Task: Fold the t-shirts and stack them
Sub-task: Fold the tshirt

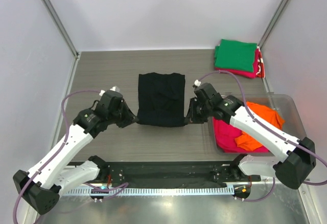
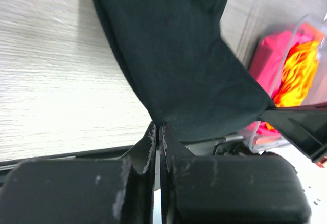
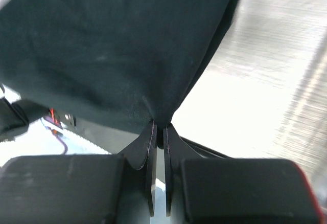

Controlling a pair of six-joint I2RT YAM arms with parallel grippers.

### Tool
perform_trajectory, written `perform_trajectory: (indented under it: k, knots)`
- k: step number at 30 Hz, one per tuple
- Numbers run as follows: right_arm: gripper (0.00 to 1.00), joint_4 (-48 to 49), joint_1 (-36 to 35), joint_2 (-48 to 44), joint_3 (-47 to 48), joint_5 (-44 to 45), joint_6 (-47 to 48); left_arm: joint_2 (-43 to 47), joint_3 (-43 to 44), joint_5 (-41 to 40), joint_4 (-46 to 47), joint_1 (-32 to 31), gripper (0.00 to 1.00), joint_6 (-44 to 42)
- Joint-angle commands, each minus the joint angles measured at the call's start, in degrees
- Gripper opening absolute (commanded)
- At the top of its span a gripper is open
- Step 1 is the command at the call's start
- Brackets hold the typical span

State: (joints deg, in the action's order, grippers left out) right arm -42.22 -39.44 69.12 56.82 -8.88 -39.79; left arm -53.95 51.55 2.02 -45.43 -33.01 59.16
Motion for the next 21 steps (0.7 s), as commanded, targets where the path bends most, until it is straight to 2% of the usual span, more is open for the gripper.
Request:
perform_trajectory:
  k: [1, 8, 16, 21]
  knots:
    - [0.01, -6.1, 0.1, -0.4, 6.7, 8.6, -0.8, -0.1, 5.0, -6.2, -6.2, 0.1, 0.00, 0.1]
    - [0.01, -9.2, 2.2, 8.8, 18.2, 13.5, 6.0, -11.6, 16.3, -8.2, -7.2, 2.4, 0.00, -4.8]
    - [0.01, -9.5, 10.5, 19.1, 30.1, 10.5, 12.5, -22.8, 26.2, -4.9, -4.8, 8.2, 0.00, -9.8]
    - [0.01, -9.6, 13.0, 27.0, 37.2, 7.3, 15.4, -29.9, 31.1, -3.3, -4.0, 11.0, 0.00, -12.0]
